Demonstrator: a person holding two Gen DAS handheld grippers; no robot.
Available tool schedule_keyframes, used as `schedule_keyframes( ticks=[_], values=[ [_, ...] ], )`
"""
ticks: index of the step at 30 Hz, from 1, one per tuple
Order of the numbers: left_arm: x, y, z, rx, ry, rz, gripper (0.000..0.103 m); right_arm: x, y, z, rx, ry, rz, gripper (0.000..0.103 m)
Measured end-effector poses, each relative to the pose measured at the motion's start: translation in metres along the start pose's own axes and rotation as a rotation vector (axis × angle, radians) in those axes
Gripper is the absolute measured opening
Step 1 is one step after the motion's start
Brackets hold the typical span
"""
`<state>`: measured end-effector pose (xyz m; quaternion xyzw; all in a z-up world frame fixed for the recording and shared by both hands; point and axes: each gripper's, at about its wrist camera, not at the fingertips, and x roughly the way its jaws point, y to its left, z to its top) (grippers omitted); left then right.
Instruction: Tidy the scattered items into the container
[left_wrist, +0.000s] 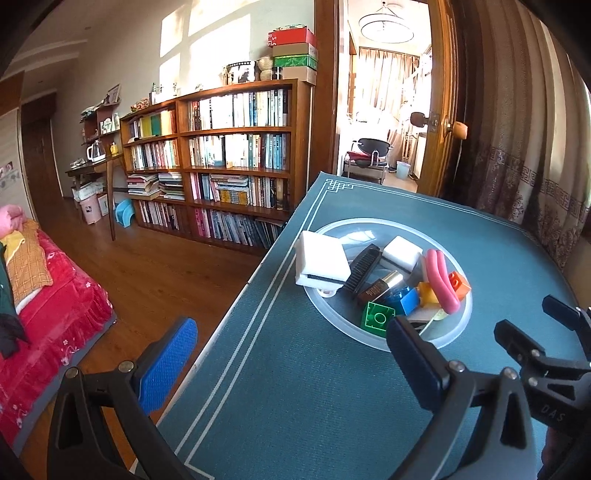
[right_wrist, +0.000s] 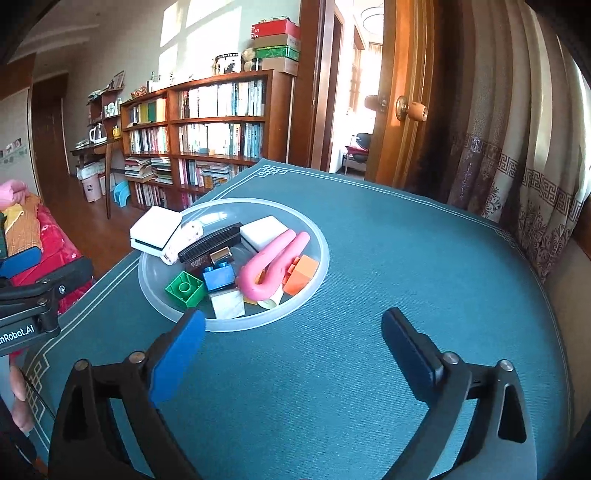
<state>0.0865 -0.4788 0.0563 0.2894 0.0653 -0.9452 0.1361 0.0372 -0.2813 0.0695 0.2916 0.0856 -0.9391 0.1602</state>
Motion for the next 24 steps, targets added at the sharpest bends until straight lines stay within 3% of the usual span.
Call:
schedule_keyframes(
  ticks=[11,16,24],
  values=[
    [0.007,0.012,-0.006,-0.009,0.026,0.033,0.103,0.012,0.003,0.001,0.041,0.041,0.064,0.103],
    [0.012,0.013,-0.008,0.002,0.042,0.044,0.103,0.012,0.009,-0.001,0.014,0.028,0.054,0.103],
    [0.015,0.002,-0.010,0.030,0.056,0.040,0.103,0.024,0.005,-0.008,0.000,0.086,0.054,0.103]
  ],
)
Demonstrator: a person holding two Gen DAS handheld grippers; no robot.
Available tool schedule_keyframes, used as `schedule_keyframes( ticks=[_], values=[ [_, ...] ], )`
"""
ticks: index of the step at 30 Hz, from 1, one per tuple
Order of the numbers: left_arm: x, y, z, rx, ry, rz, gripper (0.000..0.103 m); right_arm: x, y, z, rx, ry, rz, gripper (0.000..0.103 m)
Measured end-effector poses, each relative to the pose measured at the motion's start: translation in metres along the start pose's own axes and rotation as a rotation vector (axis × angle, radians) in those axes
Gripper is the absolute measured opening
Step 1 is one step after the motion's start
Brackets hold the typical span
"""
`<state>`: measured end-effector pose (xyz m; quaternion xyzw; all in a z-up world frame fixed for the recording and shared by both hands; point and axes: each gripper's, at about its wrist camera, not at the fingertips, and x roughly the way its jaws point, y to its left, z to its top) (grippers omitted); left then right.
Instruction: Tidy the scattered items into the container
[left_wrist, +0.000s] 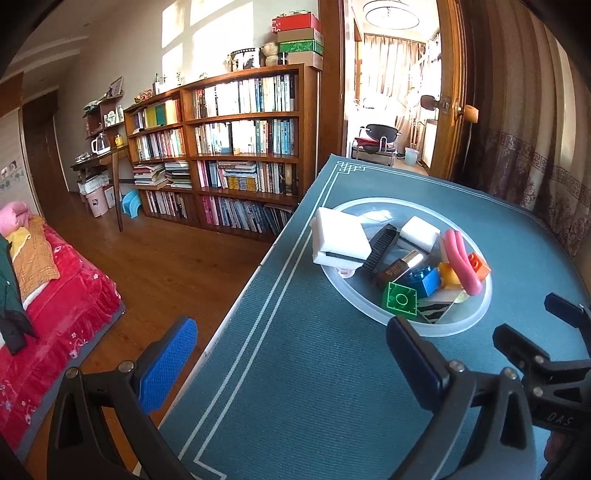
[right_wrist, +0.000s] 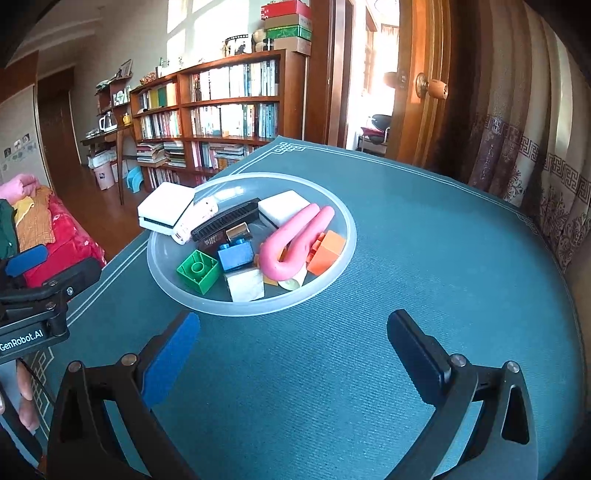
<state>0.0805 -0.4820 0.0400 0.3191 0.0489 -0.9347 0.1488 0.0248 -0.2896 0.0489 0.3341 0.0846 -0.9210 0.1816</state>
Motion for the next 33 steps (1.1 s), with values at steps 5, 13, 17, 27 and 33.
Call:
schedule_keyframes(
  ticks=[5,13,17,27,33],
  values=[
    [-0.001,-0.012,-0.003,0.025,0.010,-0.013,0.103,0.003,-0.009,-0.006,0.009,0.030,0.000,0.103],
    [-0.003,-0.036,-0.007,0.076,0.020,-0.028,0.103,0.000,-0.028,-0.013,0.048,0.036,-0.031,0.103],
    [-0.005,-0.041,-0.009,0.081,0.021,-0.032,0.103,-0.004,-0.033,-0.013,0.055,0.024,-0.023,0.103],
    [-0.009,-0.042,-0.013,0.075,0.029,-0.031,0.103,-0.006,-0.026,-0.015,0.026,0.019,0.000,0.103],
    [-0.013,-0.035,-0.013,0.061,0.020,-0.034,0.103,-0.006,-0.022,-0.013,0.023,0.013,0.000,0.103]
  ],
)
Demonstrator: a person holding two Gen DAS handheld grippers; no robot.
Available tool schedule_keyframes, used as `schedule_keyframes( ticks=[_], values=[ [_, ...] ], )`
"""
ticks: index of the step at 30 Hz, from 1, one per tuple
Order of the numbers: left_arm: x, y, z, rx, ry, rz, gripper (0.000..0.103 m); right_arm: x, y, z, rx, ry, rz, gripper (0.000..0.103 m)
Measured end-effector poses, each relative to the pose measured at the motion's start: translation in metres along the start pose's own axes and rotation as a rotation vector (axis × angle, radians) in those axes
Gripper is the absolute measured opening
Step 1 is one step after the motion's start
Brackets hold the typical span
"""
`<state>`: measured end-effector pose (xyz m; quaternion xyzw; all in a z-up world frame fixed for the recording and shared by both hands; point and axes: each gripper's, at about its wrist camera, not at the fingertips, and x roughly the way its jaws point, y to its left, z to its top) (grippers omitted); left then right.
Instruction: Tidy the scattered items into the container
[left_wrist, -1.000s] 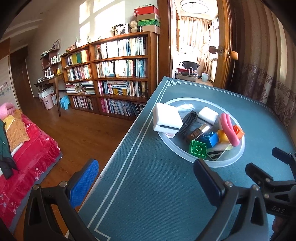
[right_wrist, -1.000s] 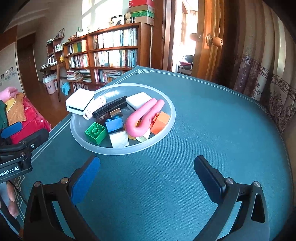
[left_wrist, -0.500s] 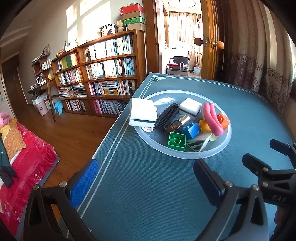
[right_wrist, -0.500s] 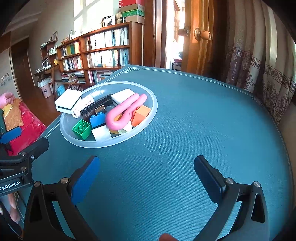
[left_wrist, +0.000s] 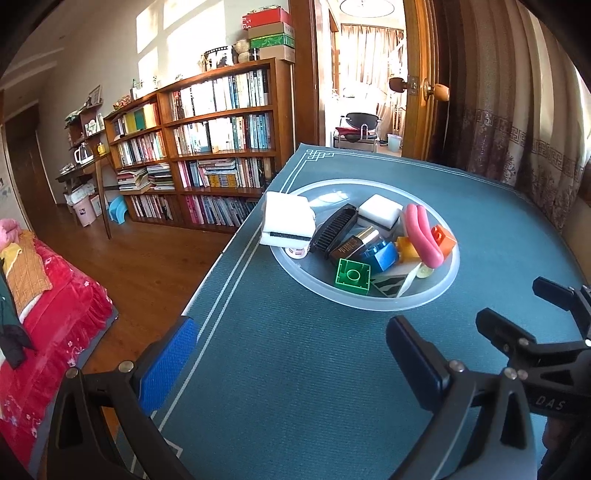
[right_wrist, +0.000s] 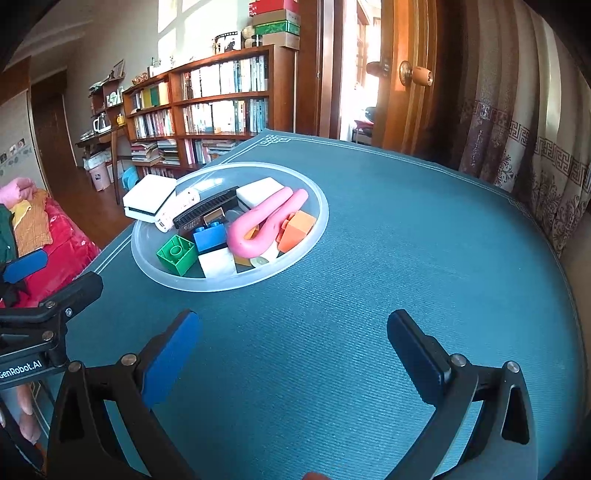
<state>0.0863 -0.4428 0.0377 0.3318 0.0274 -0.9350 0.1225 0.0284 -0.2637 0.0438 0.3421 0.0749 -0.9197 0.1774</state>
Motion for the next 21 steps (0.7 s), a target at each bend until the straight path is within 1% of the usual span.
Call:
schedule_keyframes(
  ticks=[8,15,21],
  values=[
    [0.003,0.017,-0.004,-0.028,0.012,0.017,0.103,0.000,0.017,0.010,-0.033,-0.014,0.033,0.103],
    [0.007,0.028,-0.005,-0.047,0.017,0.015,0.103,0.002,0.029,0.012,-0.066,-0.015,0.032,0.103],
    [0.011,0.033,-0.007,-0.051,0.025,0.018,0.103,0.006,0.033,0.014,-0.067,-0.006,0.046,0.103]
  ],
)
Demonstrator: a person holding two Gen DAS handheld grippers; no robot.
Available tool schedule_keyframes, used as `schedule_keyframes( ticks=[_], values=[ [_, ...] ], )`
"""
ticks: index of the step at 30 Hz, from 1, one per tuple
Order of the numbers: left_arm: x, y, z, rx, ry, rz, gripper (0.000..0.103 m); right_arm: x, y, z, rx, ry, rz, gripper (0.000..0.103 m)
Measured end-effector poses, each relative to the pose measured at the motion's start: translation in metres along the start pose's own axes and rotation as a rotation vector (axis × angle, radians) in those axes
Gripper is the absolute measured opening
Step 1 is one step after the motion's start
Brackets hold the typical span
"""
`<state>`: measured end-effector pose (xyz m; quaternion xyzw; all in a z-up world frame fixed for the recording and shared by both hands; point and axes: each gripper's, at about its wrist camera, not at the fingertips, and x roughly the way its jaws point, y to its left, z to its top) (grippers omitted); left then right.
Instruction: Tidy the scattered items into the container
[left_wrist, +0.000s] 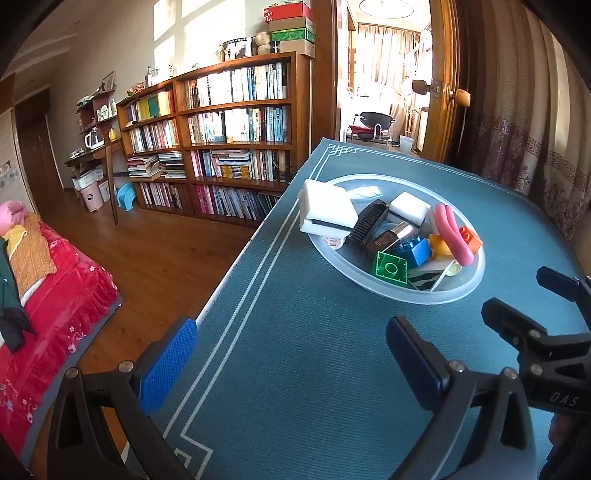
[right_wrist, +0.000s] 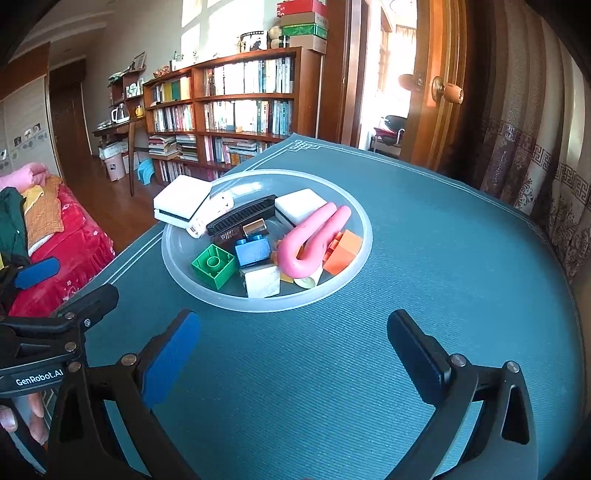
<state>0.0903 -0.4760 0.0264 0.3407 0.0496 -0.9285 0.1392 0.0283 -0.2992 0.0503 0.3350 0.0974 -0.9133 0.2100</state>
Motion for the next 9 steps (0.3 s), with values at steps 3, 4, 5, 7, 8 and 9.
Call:
schedule_keyframes(
  ticks=[3,4,5,7,8,9],
  values=[
    [0.0012,0.0027,-0.0001,-0.004,0.001,0.004,0.103,-0.0001,0.0003,0.0011,0.009,-0.006,0.028,0.103],
    [0.0016,0.0034,-0.0004,-0.005,0.002,0.006,0.103,-0.0011,0.0004,0.0013,0.012,-0.014,0.037,0.103],
    [0.0021,0.0041,-0.0007,-0.005,0.002,0.008,0.103,-0.0020,0.0008,0.0015,0.011,-0.021,0.042,0.103],
    [0.0034,0.0051,-0.0015,-0.005,0.007,0.015,0.103,-0.0029,0.0034,0.0018,-0.001,-0.029,0.045,0.103],
    [0.0041,0.0054,-0.0017,-0.004,0.009,0.016,0.103,-0.0021,0.0043,0.0016,-0.006,-0.027,0.037,0.103],
    [0.0046,0.0053,-0.0018,-0.004,0.010,0.018,0.103,-0.0011,0.0045,0.0015,-0.009,-0.024,0.029,0.103]
  ],
)
